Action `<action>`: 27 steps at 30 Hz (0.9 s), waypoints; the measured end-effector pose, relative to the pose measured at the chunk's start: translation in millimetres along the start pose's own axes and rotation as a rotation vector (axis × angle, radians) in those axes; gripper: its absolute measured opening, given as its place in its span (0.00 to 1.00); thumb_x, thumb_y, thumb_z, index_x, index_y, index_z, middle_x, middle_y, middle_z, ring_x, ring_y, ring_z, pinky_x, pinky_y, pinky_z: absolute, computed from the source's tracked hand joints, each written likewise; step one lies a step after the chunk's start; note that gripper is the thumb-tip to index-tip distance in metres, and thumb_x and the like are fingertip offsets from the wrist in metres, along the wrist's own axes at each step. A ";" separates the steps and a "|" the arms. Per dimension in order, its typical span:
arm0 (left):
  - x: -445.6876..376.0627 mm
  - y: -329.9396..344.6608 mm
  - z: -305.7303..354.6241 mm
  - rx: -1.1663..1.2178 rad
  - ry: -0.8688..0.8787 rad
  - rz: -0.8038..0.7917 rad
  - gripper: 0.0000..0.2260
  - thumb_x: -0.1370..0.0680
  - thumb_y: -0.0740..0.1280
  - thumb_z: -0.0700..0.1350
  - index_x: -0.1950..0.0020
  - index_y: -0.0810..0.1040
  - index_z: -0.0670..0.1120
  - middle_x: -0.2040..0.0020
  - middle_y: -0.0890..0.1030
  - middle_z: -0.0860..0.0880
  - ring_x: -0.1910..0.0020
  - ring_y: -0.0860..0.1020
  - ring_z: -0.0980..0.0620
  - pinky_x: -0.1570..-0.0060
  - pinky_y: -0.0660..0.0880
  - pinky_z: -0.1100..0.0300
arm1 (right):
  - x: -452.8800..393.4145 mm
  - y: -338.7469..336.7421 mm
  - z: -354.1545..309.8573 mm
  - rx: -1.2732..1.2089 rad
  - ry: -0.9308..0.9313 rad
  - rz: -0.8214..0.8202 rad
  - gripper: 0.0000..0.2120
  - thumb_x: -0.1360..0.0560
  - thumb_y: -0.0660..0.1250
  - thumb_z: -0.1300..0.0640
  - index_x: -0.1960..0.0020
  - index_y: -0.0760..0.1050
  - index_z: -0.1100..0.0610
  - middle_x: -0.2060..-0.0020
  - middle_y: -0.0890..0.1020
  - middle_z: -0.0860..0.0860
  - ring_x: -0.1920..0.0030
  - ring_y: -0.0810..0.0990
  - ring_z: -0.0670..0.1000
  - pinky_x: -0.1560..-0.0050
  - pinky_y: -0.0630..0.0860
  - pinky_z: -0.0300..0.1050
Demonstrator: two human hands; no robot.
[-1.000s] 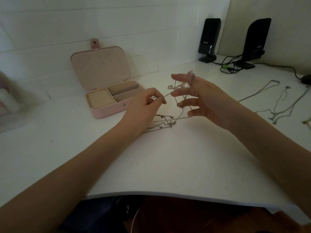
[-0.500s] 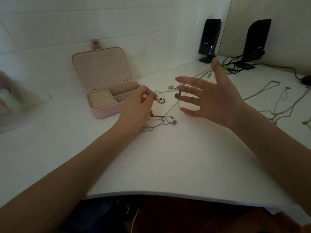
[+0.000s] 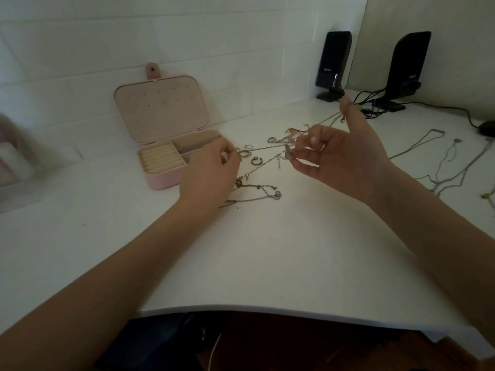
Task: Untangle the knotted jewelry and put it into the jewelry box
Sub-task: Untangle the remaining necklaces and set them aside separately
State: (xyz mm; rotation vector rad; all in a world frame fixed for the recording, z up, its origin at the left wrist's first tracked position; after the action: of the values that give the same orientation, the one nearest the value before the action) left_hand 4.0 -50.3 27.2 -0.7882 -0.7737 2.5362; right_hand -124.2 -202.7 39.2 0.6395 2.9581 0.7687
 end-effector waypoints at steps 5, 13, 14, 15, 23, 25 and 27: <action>5.5 1.8 8.7 -0.054 0.048 -0.020 0.07 0.21 0.60 0.48 0.56 0.77 0.50 0.70 0.77 0.54 0.70 0.77 0.54 0.68 0.67 0.59 | 3.3 4.0 1.5 0.072 0.017 -0.025 0.37 0.23 0.48 0.31 0.74 0.69 0.59 0.67 0.79 0.56 0.66 0.79 0.55 0.61 0.77 0.44; 5.6 5.8 11.7 0.304 -0.073 -0.091 0.11 0.20 0.60 0.43 0.61 0.75 0.50 0.68 0.81 0.54 0.63 0.81 0.50 0.58 0.76 0.55 | 3.5 1.8 3.1 0.287 0.053 -0.021 0.38 0.24 0.43 0.30 0.59 0.79 0.57 0.58 0.83 0.54 0.72 0.77 0.54 0.75 0.61 0.36; 4.7 5.9 12.6 0.374 -0.092 -0.094 0.11 0.19 0.59 0.42 0.61 0.74 0.49 0.68 0.81 0.53 0.61 0.82 0.50 0.52 0.76 0.53 | 3.0 1.5 3.3 0.299 0.053 -0.019 0.37 0.23 0.44 0.30 0.57 0.80 0.57 0.58 0.83 0.53 0.73 0.76 0.53 0.75 0.57 0.35; 3.3 5.8 12.5 0.460 -0.112 -0.091 0.11 0.19 0.58 0.40 0.60 0.73 0.47 0.69 0.81 0.53 0.62 0.82 0.52 0.47 0.75 0.51 | 2.4 1.0 3.0 0.306 0.051 -0.019 0.37 0.23 0.44 0.30 0.55 0.81 0.57 0.57 0.83 0.53 0.73 0.75 0.52 0.75 0.55 0.36; -1.9 1.6 10.4 0.910 -0.268 -0.155 0.11 0.18 0.54 0.38 0.57 0.71 0.45 0.73 0.63 0.52 0.76 0.59 0.56 0.79 0.62 0.65 | 0.6 -6.3 1.4 0.240 0.039 -0.009 0.36 0.24 0.45 0.30 0.49 0.82 0.55 0.65 0.76 0.51 0.72 0.66 0.48 0.71 0.49 0.38; -3.3 2.0 11.0 0.952 -0.268 -0.201 0.11 0.18 0.53 0.38 0.55 0.72 0.46 0.73 0.60 0.53 0.77 0.56 0.57 0.81 0.56 0.67 | -0.1 -8.2 1.0 0.247 0.036 -0.001 0.37 0.24 0.45 0.30 0.49 0.82 0.55 0.65 0.76 0.51 0.71 0.66 0.48 0.71 0.49 0.39; -3.5 2.3 12.0 0.992 -0.269 -0.245 0.12 0.19 0.52 0.38 0.52 0.74 0.46 0.74 0.58 0.54 0.78 0.55 0.59 0.83 0.53 0.67 | -0.9 -9.3 0.4 0.264 0.031 0.014 0.37 0.24 0.44 0.30 0.48 0.83 0.55 0.65 0.76 0.51 0.71 0.66 0.48 0.70 0.49 0.39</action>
State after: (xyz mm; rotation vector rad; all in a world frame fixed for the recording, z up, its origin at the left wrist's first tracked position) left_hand -1.0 -58.5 35.5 -0.0152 0.3411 2.3731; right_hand -127.0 -210.3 34.4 0.6654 3.1147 0.3942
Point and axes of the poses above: each hand's wrist, its own x-axis away from the middle knuckle, its own y-axis out of the palm, z = x × y, the point moved 5 cm from there along -x, towards the middle knuckle
